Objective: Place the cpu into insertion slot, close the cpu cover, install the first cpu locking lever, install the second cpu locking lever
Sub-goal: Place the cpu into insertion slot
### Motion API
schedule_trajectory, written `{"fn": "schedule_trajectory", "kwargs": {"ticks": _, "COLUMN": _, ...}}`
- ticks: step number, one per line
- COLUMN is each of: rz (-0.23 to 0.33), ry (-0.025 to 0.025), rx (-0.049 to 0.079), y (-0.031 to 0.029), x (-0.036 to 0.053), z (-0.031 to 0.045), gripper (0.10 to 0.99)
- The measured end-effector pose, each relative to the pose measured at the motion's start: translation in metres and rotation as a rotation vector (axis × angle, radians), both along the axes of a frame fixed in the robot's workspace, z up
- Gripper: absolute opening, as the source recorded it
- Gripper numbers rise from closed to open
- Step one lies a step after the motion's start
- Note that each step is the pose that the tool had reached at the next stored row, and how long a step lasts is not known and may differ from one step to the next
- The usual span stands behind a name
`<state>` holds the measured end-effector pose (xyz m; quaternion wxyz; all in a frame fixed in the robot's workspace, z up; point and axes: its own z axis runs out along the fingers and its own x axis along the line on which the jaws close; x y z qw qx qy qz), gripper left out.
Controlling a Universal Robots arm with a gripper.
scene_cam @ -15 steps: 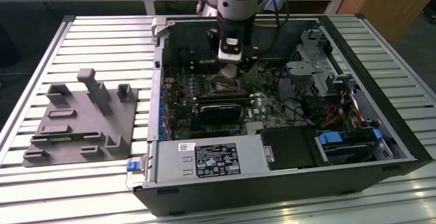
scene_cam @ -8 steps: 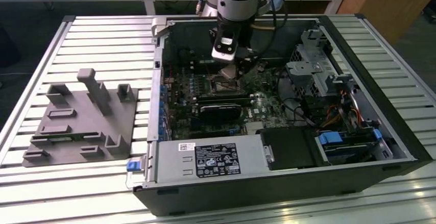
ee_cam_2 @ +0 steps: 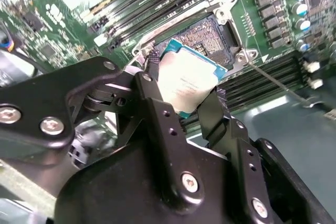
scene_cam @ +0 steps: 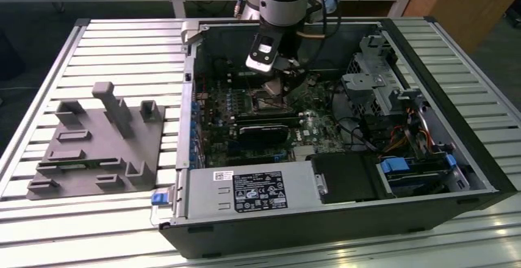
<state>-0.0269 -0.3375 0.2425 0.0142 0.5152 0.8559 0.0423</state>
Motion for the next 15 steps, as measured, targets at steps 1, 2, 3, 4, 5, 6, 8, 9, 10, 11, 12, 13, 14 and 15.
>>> {"fn": "schedule_trajectory", "kwargs": {"ticks": 1, "rz": -0.018, "ry": 0.0000, "rx": 0.000, "y": 0.0000, "x": 0.0000, "z": -0.0003, "gripper": 0.537}}
{"fn": "schedule_trajectory", "kwargs": {"ticks": 2, "rz": -0.035, "ry": -0.0001, "rx": -0.001, "y": 0.0000, "x": 0.0000, "z": -0.0007, "gripper": 0.537}}
{"fn": "schedule_trajectory", "kwargs": {"ticks": 3, "rz": -0.052, "ry": -0.0001, "rx": -0.002, "y": 0.0000, "x": 0.0000, "z": -0.0011, "gripper": 0.537}}
{"fn": "schedule_trajectory", "kwargs": {"ticks": 4, "rz": -0.068, "ry": -0.0002, "rx": -0.003, "y": 0.0000, "x": 0.0000, "z": -0.0014, "gripper": 0.537}}
{"fn": "schedule_trajectory", "kwargs": {"ticks": 5, "rz": -0.084, "ry": -0.0004, "rx": -0.004, "y": 0.0000, "x": 0.0000, "z": -0.0017, "gripper": 0.537}}
{"fn": "schedule_trajectory", "kwargs": {"ticks": 6, "rz": -0.100, "ry": -0.0007, "rx": -0.005, "y": 0.0000, "x": 0.0000, "z": -0.0021, "gripper": 0.537}}
{"fn": "schedule_trajectory", "kwargs": {"ticks": 8, "rz": -0.131, "ry": -0.0011, "rx": -0.008, "y": 0.0000, "x": 0.0000, "z": -0.0027, "gripper": 0.537}}
{"fn": "schedule_trajectory", "kwargs": {"ticks": 9, "rz": -0.147, "ry": -0.0014, "rx": -0.009, "y": 0.0000, "x": 0.0000, "z": -0.0030, "gripper": 0.537}}
{"fn": "schedule_trajectory", "kwargs": {"ticks": 10, "rz": -0.162, "ry": -0.0017, "rx": -0.010, "y": 0.0000, "x": 0.0000, "z": -0.0033, "gripper": 0.537}}
{"fn": "schedule_trajectory", "kwargs": {"ticks": 11, "rz": -0.178, "ry": -0.0019, "rx": -0.011, "y": 0.0000, "x": 0.0000, "z": -0.0036, "gripper": 0.537}}
{"fn": "schedule_trajectory", "kwargs": {"ticks": 12, "rz": -0.195, "ry": -0.0022, "rx": -0.013, "y": 0.0000, "x": 0.0000, "z": -0.0040, "gripper": 0.537}}
{"fn": "schedule_trajectory", "kwargs": {"ticks": 13, "rz": -0.210, "ry": -0.0024, "rx": -0.014, "y": 0.0000, "x": 0.0000, "z": -0.0043, "gripper": 0.537}}
{"fn": "schedule_trajectory", "kwargs": {"ticks": 14, "rz": -0.226, "ry": -0.0026, "rx": -0.015, "y": 0.0000, "x": 0.0000, "z": -0.0046, "gripper": 0.537}}
{"fn": "schedule_trajectory", "kwargs": {"ticks": 15, "rz": -0.242, "ry": -0.0028, "rx": -0.016, "y": 0.0000, "x": 0.0000, "z": -0.0049, "gripper": 0.537}}
